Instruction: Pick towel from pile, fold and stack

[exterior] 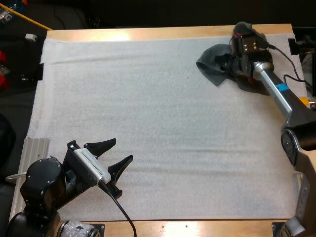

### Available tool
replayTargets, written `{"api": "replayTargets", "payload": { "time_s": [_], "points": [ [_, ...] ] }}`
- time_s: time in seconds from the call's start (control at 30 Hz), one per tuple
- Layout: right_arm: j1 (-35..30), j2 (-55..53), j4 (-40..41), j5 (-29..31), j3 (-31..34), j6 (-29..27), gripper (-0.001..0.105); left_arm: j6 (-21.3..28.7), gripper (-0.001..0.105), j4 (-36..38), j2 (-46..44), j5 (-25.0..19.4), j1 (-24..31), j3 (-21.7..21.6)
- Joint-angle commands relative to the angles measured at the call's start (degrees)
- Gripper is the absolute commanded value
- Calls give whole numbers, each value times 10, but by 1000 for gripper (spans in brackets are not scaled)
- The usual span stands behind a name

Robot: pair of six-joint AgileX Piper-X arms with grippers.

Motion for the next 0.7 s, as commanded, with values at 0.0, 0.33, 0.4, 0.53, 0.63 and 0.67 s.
{"api": "replayTargets", "payload": {
  "time_s": [0.0,0.33,0.4,0.53,0.63,0.67],
  "points": [
    [1,-6,8,7,-11,1,17,-6,56,-1,0,5,-4,-6],
    [14,-111,35,26,-29,-106,0,-6,56,-1,0,5,-4,-6],
    [21,-141,37,29,-29,-129,0,-6,56,-1,0,5,-4,-6],
    [39,-218,39,41,-29,-164,0,-6,56,-1,0,5,-4,-6],
    [53,-273,48,42,-29,-170,0,-6,56,-1,0,5,-4,-6],
    [60,-294,54,42,-29,-170,0,-6,56,-1,0,5,-4,-6]
  ]
}}
